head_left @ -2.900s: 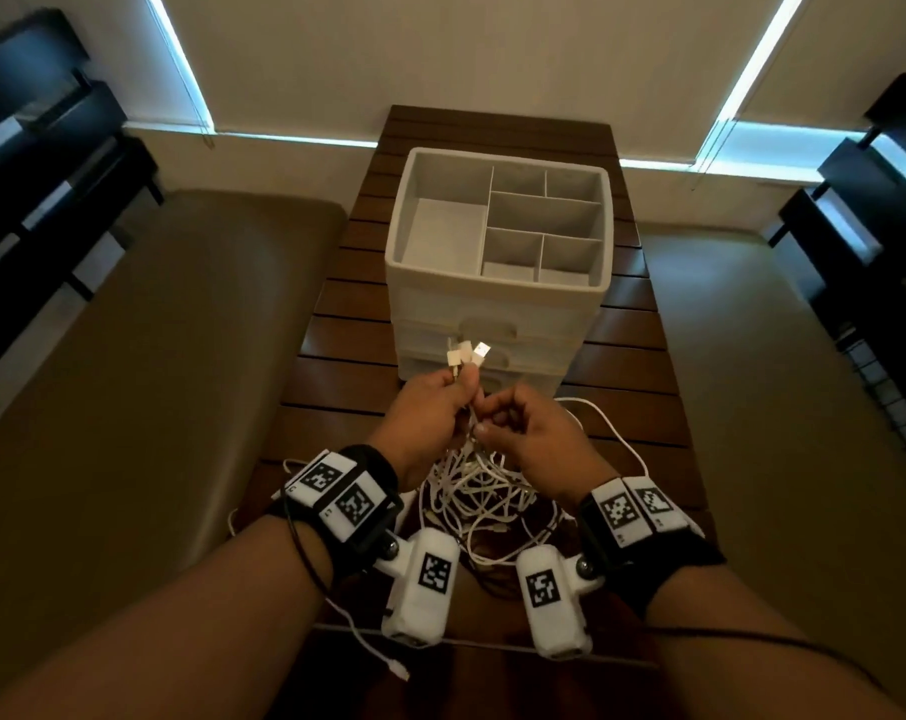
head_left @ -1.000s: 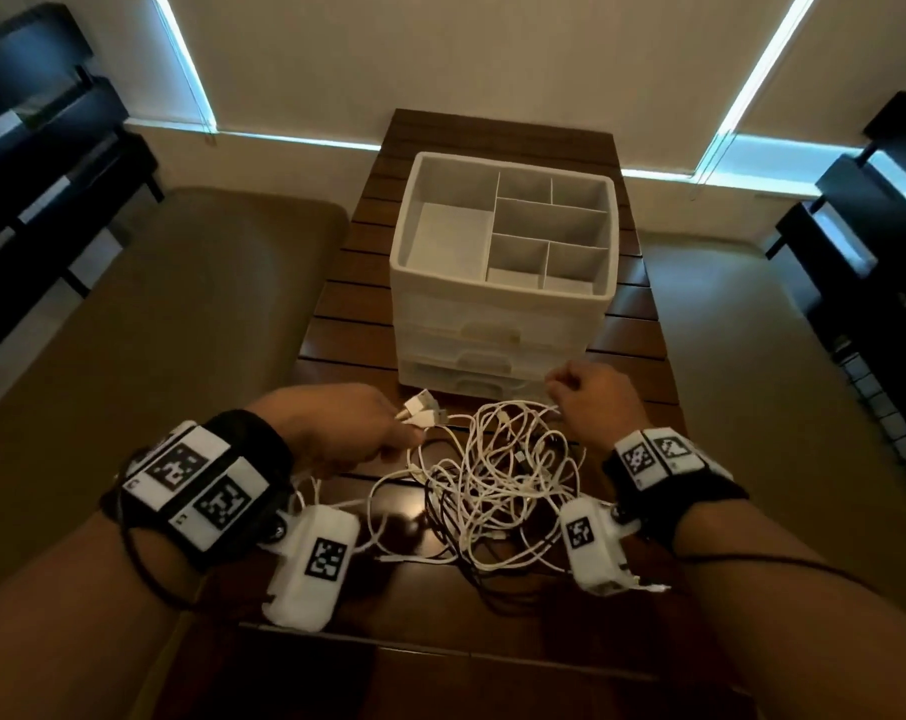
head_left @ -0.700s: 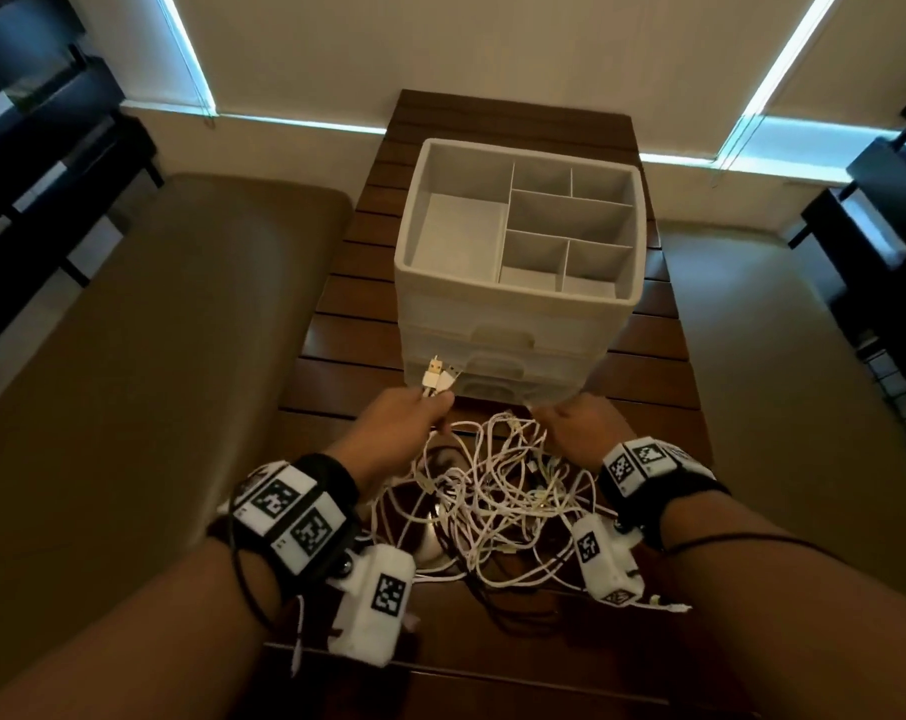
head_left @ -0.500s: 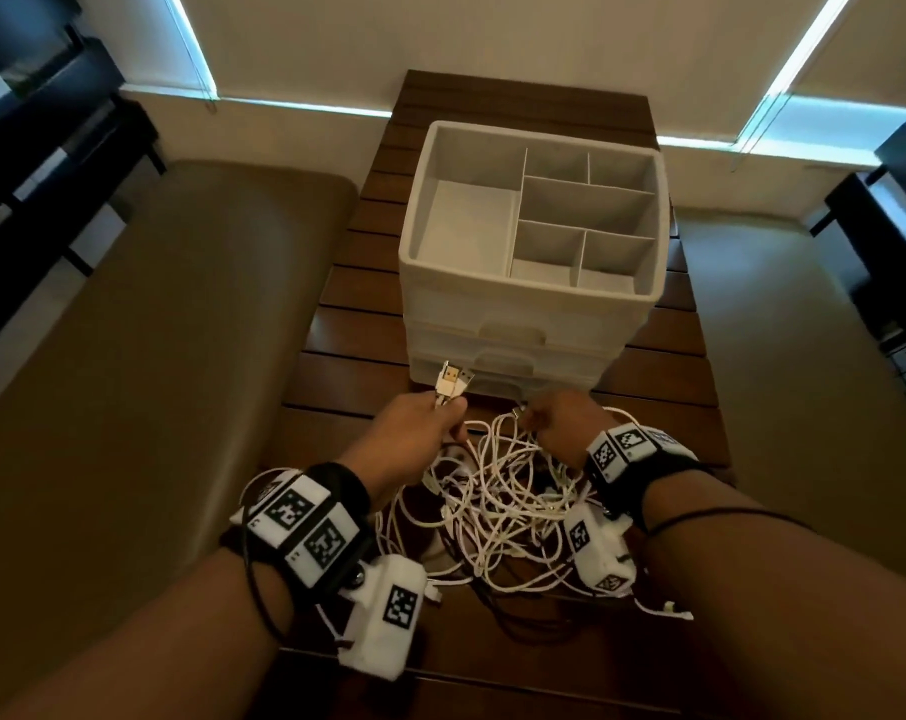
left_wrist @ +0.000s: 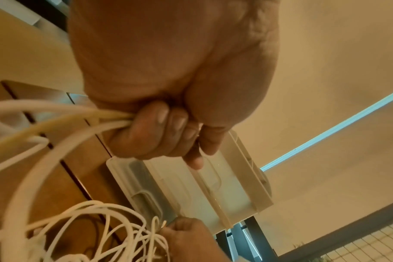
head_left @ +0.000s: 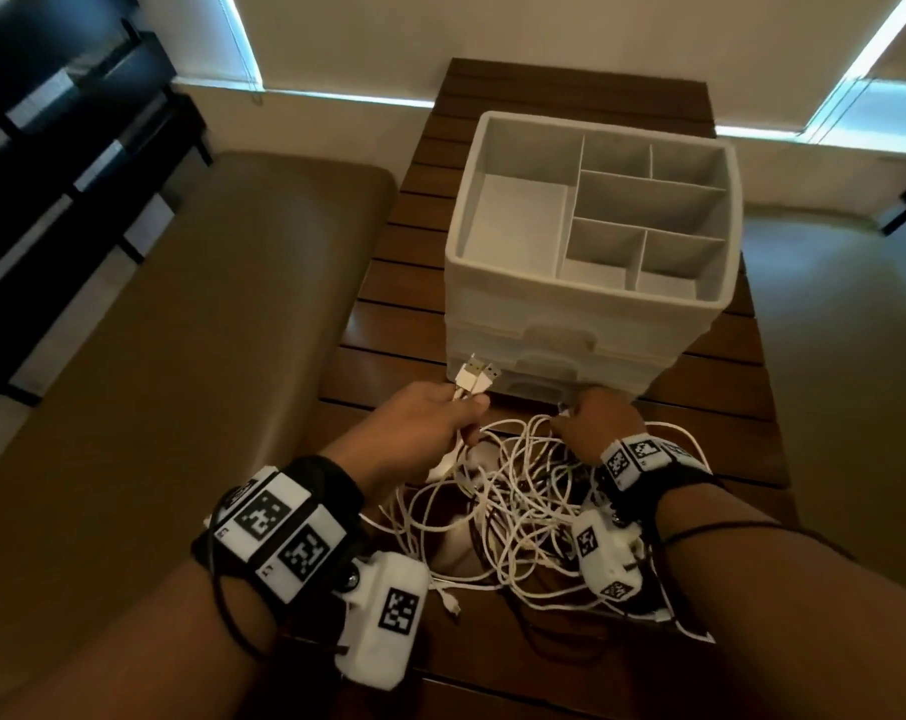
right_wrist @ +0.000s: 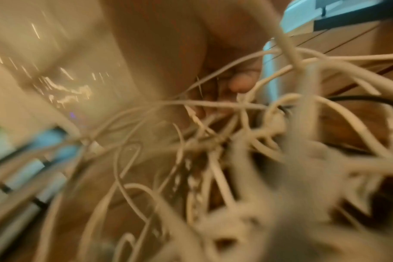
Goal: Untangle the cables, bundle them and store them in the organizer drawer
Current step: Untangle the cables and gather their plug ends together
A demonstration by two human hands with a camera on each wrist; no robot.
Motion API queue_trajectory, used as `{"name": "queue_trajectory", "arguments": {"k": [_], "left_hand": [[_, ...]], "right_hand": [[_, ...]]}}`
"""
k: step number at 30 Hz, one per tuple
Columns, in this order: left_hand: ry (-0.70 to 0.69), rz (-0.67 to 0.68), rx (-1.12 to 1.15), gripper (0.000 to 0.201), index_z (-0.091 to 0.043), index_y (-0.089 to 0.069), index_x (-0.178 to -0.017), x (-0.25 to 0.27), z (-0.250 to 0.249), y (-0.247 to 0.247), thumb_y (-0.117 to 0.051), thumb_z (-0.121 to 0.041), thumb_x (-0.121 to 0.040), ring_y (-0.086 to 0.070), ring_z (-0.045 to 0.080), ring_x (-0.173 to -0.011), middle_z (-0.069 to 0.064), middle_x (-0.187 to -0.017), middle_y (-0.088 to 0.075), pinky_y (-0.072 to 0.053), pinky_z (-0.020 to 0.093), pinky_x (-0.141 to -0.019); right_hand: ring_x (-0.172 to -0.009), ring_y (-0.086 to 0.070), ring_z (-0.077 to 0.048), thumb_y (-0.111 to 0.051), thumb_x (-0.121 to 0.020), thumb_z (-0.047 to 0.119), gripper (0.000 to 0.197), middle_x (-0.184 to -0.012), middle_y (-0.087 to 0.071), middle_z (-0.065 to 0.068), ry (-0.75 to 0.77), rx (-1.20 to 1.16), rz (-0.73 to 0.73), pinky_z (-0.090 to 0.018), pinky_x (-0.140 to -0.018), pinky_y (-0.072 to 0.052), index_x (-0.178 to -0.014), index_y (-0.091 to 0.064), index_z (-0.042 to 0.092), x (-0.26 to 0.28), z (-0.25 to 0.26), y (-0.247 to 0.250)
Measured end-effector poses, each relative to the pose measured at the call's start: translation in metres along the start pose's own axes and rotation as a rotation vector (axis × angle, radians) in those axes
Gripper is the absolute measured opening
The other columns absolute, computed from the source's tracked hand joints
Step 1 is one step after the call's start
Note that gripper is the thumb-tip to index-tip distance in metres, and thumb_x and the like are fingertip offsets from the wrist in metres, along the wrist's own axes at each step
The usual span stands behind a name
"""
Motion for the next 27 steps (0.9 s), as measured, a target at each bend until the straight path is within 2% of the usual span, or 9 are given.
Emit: {"name": "queue_trajectory", "arguments": {"k": [4, 9, 12, 15, 17, 19, 23, 25, 27], "left_hand": [[-0.029, 0.035, 0.091, 0.038, -0.014, -0.061, -0.075, -0.001, -0.005, -0.009, -0.051, -0.044, -0.096, -0.026, 0.006, -0.041, -0.014, -0.044, -0.035, -0.021, 0.023, -0.043], [-0.115, 0.13, 0.063, 0.036, -0.014, -0.069, -0.091, -0.001, -0.023, -0.038, -0.05, -0.043, -0.097, -0.035, 0.007, -0.046, -0.008, -0.054, -0.041, -0.029, 0.023, -0.046], [-0.182, 0.129, 0.06, 0.011, -0.02, -0.069, -0.101, 0.009, -0.038, -0.05, -0.062, -0.025, -0.093, -0.059, 0.015, -0.07, 0.0, -0.085, -0.069, -0.048, 0.03, -0.065], [-0.199, 0.149, 0.094, 0.021, -0.021, -0.07, -0.107, 0.011, -0.04, -0.057, -0.069, -0.012, -0.087, -0.07, 0.015, -0.091, -0.002, -0.096, -0.075, -0.054, 0.037, -0.086], [-0.242, 0.176, 0.044, 0.012, -0.022, -0.071, -0.099, 0.02, -0.047, -0.068, -0.067, -0.016, -0.089, -0.066, 0.0, -0.072, -0.013, -0.077, -0.073, -0.051, 0.025, -0.072], [-0.266, 0.17, 0.038, 0.012, -0.022, -0.07, -0.09, 0.029, -0.053, -0.073, -0.06, -0.016, -0.094, -0.053, -0.002, -0.051, -0.017, -0.059, -0.065, -0.04, 0.02, -0.057], [-0.265, 0.181, 0.227, 0.03, -0.011, -0.066, -0.104, 0.041, -0.063, -0.074, -0.045, -0.031, -0.102, -0.046, 0.001, -0.046, -0.012, -0.056, -0.063, -0.036, 0.018, -0.047], [-0.262, 0.174, 0.278, 0.032, -0.012, -0.064, -0.092, 0.046, -0.069, -0.069, -0.043, -0.033, -0.102, -0.052, -0.001, -0.045, -0.012, -0.054, -0.062, -0.041, 0.017, -0.047], [-0.251, 0.13, 0.269, 0.037, -0.013, -0.057, -0.076, 0.047, -0.071, -0.062, -0.044, -0.038, -0.101, -0.057, 0.004, -0.049, -0.01, -0.052, -0.06, -0.047, 0.021, -0.052]], "right_hand": [[-0.073, -0.057, -0.019, -0.072, -0.08, 0.024, 0.019, -0.078, -0.062, -0.002, 0.136, -0.304, -0.11, -0.027, -0.059, -0.039, -0.081, -0.056, 0.013, 0.036, 0.006, 0.037], [-0.066, -0.059, -0.006, -0.072, -0.08, 0.026, 0.013, -0.071, -0.064, 0.006, 0.274, -0.358, -0.263, -0.025, -0.06, -0.043, -0.079, -0.06, 0.023, 0.086, 0.018, 0.082], [-0.069, -0.062, -0.012, -0.073, -0.08, 0.028, 0.011, -0.074, -0.067, 0.002, 0.295, -0.487, -0.28, -0.028, -0.065, -0.048, -0.078, -0.064, 0.022, 0.111, 0.019, 0.098], [-0.07, -0.066, -0.013, -0.075, -0.08, 0.026, 0.01, -0.074, -0.07, 0.001, 0.318, -0.617, -0.245, -0.027, -0.066, -0.052, -0.075, -0.066, 0.023, 0.122, 0.029, 0.103], [-0.068, -0.068, -0.009, -0.076, -0.079, 0.025, 0.011, -0.072, -0.072, 0.001, 0.314, -0.731, -0.25, -0.023, -0.064, -0.053, -0.073, -0.067, 0.023, 0.134, 0.034, 0.106], [-0.066, -0.067, -0.007, -0.077, -0.078, 0.027, 0.012, -0.07, -0.071, 0.003, 0.303, -0.801, -0.285, -0.025, -0.064, -0.054, -0.073, -0.067, 0.021, 0.141, 0.037, 0.11], [-0.087, -0.068, -0.02, -0.068, -0.085, 0.031, 0.024, -0.094, -0.07, -0.01, 0.294, -1.045, -0.193, -0.034, -0.076, -0.057, -0.097, -0.06, 0.011, 0.149, 0.04, 0.094], [-0.096, -0.066, -0.023, -0.063, -0.089, 0.027, 0.023, -0.104, -0.068, -0.014, 0.315, -1.019, -0.046, -0.037, -0.084, -0.054, -0.105, -0.057, 0.012, 0.15, 0.045, 0.07], [-0.093, -0.066, -0.026, -0.061, -0.091, 0.018, 0.014, -0.101, -0.069, -0.018, 0.369, -0.969, 0.002, -0.041, -0.086, -0.052, -0.102, -0.058, 0.01, 0.15, 0.05, 0.053]]}}
Point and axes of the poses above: each hand's wrist, its own x-axis away from the middle knuckle, its own y-axis out of the back of the hand, z = x × y, the point moved 9 cm from there along -x, towards the middle knuckle
